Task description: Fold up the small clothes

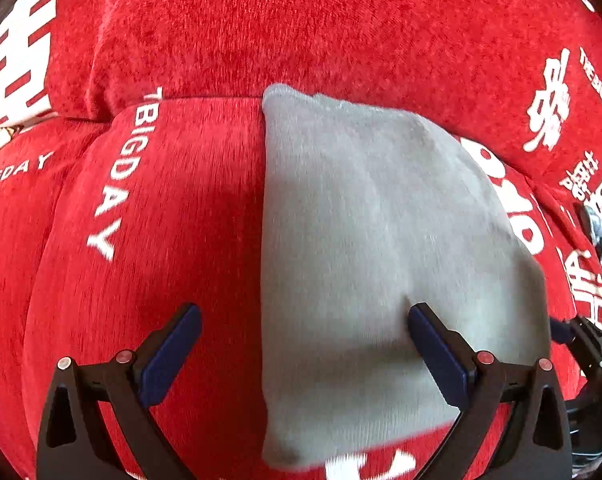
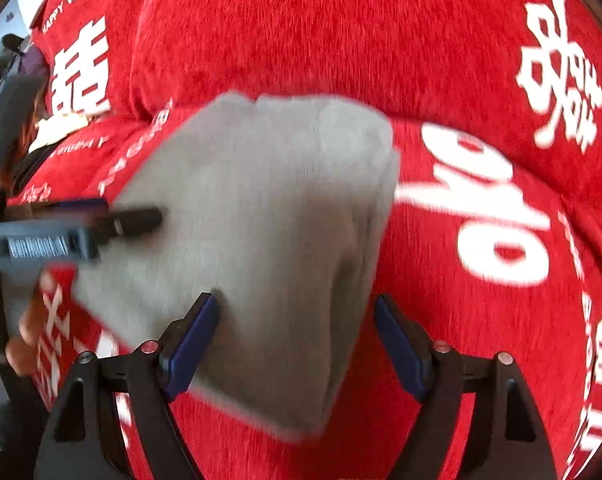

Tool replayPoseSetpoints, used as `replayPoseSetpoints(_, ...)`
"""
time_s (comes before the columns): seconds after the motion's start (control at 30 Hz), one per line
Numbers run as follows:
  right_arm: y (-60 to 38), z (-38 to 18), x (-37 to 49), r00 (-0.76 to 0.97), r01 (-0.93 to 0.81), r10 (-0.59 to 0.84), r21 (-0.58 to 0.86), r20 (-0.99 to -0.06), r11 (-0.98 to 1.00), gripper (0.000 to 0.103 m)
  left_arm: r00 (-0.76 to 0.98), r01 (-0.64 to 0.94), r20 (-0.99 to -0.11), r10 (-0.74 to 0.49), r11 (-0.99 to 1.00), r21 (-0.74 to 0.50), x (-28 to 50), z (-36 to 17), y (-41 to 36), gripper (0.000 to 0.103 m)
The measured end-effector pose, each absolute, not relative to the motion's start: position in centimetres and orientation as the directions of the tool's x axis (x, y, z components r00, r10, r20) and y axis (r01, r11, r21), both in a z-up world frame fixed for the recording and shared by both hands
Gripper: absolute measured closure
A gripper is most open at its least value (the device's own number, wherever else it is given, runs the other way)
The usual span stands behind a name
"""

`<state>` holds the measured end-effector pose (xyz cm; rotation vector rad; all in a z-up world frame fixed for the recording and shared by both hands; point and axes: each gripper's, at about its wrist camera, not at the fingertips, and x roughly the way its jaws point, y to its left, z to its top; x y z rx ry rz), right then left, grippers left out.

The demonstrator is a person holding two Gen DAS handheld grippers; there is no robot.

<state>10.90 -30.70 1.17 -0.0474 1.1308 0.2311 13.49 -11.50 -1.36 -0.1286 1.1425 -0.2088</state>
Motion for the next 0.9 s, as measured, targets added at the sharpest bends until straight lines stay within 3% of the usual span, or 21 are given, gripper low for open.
replayPoseSetpoints(0.23, -32.7, 2.7, 6.7, 0.400, -0.187, 0.168, 0.099, -0.901, 0.977, 0.020, 0.435, 0.171, -0.868, -0.240, 0.968, -0.182, 10.7, 0.7, -10.4, 0.000)
replayPoseSetpoints(0.33, -35.0, 4.6, 6.8, 0.449, -0.113, 0.197, 0.163, -0.872, 0.980, 0.020, 0.420, 0.149, -0.858, -0.295, 0.955, -0.255, 12.3, 1.0, -9.0, 0.000)
replayPoseSetpoints(0.43, -37.2, 5.5, 8.5, 0.500, -0.009, 0.218, 0.247, -0.838, 0.969, 0.014, 0.311, 0.067, -0.861, -0.403, 0.913, -0.403, 16.0, -0.6, -7.8, 0.000)
replayPoseSetpoints(0.57, -37.4, 3.2, 13.5, 0.435, 0.040, 0.307, 0.359, -0.846, 0.932, 0.013, 0.229, 0.048, -0.889, -0.396, 0.917, -0.396, 20.0, -2.5, -9.5, 0.000)
replayPoseSetpoints(0.67, -36.1, 0.6, 16.9, 0.374, 0.027, 0.332, 0.368, -0.866, 0.930, 0.013, 0.149, 0.064, -0.883, -0.444, 0.896, -0.440, 21.3, -4.1, -11.0, 0.000)
replayPoseSetpoints(0.73, -35.9, -1.2, 18.4, 0.350, 0.044, 0.396, 0.437, -0.849, 0.898, 0.013, 0.186, 0.098, -0.891, -0.415, 0.910, -0.404, 21.6, -4.2, -12.2, 0.000)
replayPoseSetpoints(0.83, -34.2, -2.0, 19.7, 0.371, -0.003, 0.403, 0.433, -0.837, 0.901, 0.020, 0.233, 0.134, -0.880, -0.413, 0.910, -0.392, 21.4, -3.8, -13.2, 0.018)
replayPoseSetpoints(0.87, -33.3, -2.0, 19.9, 0.366, -0.023, 0.382, 0.402, -0.848, 0.915, 0.027, 0.242, 0.138, -0.875, -0.419, 0.908, -0.396, 21.4, -3.6, -13.2, 0.029)
replayPoseSetpoints(0.9, -32.6, -1.9, 19.8, 0.373, -0.039, 0.372, 0.386, -0.850, 0.921, 0.040, 0.254, 0.149, -0.870, -0.423, 0.906, -0.397, 21.2, -3.2, -13.1, 0.043)
